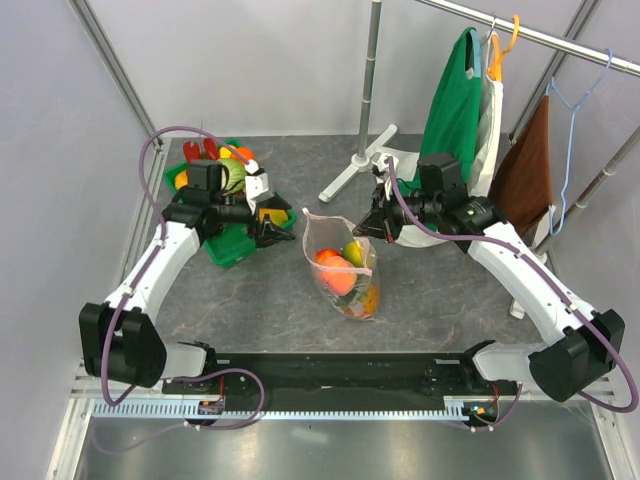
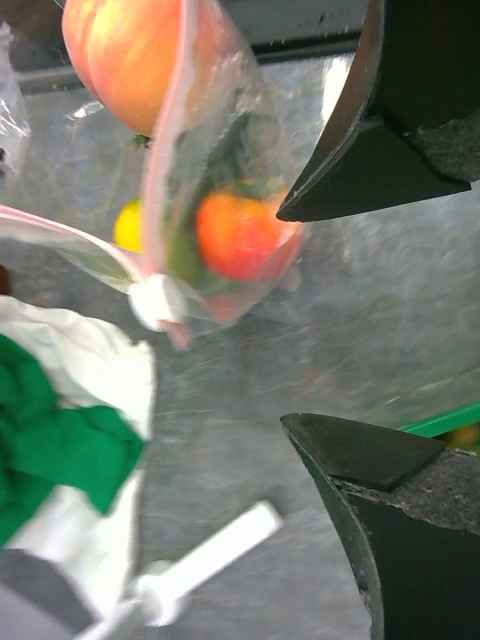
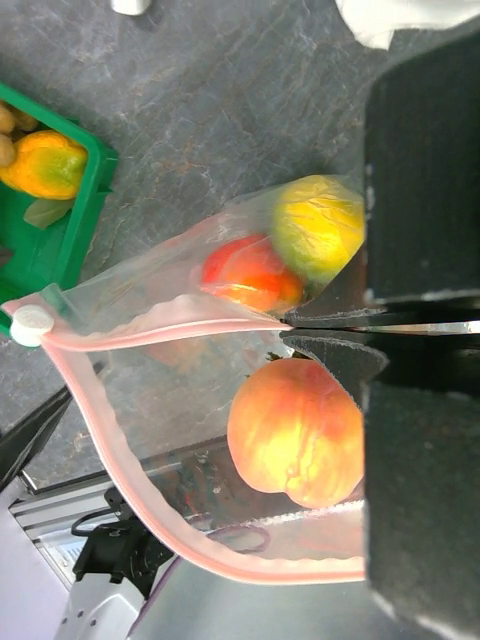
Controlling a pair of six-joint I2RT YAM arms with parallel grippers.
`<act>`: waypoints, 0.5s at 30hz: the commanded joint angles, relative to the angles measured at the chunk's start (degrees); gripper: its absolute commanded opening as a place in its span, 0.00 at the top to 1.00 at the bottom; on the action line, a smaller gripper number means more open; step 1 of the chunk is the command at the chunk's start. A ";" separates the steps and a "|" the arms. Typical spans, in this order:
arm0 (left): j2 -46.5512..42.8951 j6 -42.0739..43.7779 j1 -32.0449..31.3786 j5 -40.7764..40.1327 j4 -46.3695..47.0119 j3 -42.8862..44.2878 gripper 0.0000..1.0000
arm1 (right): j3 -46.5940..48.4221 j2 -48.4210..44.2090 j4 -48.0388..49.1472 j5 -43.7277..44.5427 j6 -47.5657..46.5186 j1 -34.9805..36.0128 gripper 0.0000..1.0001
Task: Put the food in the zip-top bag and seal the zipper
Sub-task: Adjust the zipper food storage bag at the center of the board.
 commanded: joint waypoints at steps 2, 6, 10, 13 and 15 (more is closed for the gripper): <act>5.41 2.56 -2.68 8.21 14.01 1.59 0.18 | 4.84 -0.10 -2.54 -2.74 -7.31 0.09 1.00; 9.37 -2.09 -4.08 12.33 17.70 3.79 0.21 | 5.99 0.25 -4.29 -2.57 -10.83 0.18 1.00; 10.87 -6.06 -5.58 16.47 17.80 5.72 0.48 | 8.09 1.13 -5.96 -0.64 -15.57 0.09 1.00; 7.98 -10.27 -6.54 18.23 17.71 5.20 0.76 | 9.50 1.92 -6.41 0.33 -16.81 0.18 1.00; 3.85 -14.31 -6.64 18.41 17.71 3.10 0.88 | 9.94 2.18 -6.50 0.59 -17.69 0.18 1.00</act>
